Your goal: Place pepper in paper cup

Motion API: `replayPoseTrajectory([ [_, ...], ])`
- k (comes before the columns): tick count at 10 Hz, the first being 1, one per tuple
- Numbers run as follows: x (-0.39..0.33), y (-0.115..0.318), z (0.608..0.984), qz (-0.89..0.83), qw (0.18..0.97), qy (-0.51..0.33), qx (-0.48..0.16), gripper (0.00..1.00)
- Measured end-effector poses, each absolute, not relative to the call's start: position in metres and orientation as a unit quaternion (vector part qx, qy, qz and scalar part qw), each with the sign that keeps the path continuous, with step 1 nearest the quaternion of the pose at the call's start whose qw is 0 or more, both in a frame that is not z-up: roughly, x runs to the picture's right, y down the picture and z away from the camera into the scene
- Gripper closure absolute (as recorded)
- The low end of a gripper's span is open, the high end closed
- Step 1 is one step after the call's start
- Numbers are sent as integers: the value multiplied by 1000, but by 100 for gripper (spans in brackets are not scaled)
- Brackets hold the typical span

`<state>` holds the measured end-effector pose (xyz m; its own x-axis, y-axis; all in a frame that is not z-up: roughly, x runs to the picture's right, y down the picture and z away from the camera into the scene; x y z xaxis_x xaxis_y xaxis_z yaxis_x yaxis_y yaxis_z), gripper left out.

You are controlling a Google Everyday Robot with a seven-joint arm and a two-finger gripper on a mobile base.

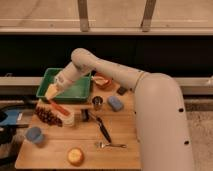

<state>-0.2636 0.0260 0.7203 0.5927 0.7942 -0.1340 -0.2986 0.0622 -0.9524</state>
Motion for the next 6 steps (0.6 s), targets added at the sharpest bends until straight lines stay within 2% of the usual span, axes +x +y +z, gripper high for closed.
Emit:
replayPoseTrajectory([
  [2, -262, 30, 728, 403, 683, -217, -569, 82],
  [5, -260, 31, 734, 409, 675, -213, -576, 55],
  [6, -259, 31, 734, 410, 673, -213, -577, 41],
])
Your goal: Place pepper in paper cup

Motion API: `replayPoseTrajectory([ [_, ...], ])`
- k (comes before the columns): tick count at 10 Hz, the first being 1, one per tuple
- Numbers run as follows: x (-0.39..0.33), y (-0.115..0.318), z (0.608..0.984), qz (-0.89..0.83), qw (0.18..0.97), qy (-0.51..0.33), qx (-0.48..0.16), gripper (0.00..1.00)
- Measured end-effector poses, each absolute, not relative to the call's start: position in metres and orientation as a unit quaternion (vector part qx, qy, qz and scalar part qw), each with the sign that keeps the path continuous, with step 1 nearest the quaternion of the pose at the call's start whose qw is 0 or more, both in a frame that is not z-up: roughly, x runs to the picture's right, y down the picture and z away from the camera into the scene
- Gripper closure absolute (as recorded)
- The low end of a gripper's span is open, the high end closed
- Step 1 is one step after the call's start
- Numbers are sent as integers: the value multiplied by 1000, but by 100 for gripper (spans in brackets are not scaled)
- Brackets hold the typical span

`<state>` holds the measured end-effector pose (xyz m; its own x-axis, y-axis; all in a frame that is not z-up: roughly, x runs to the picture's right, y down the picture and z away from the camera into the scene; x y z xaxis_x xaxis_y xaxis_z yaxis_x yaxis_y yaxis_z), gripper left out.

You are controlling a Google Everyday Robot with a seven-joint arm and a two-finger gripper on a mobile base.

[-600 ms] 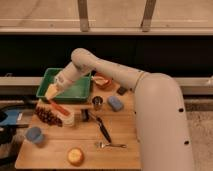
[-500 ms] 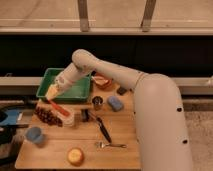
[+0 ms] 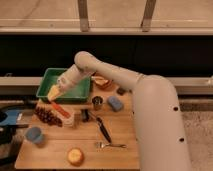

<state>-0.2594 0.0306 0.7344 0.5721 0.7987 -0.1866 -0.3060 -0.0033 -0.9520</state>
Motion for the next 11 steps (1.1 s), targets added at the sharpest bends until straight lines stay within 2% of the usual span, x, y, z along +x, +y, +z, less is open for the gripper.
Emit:
replayPoseTrajectory([
  [2, -259, 30, 735, 412, 672, -213, -578, 32],
  [11, -256, 20, 733, 413, 681, -217, -564, 32],
])
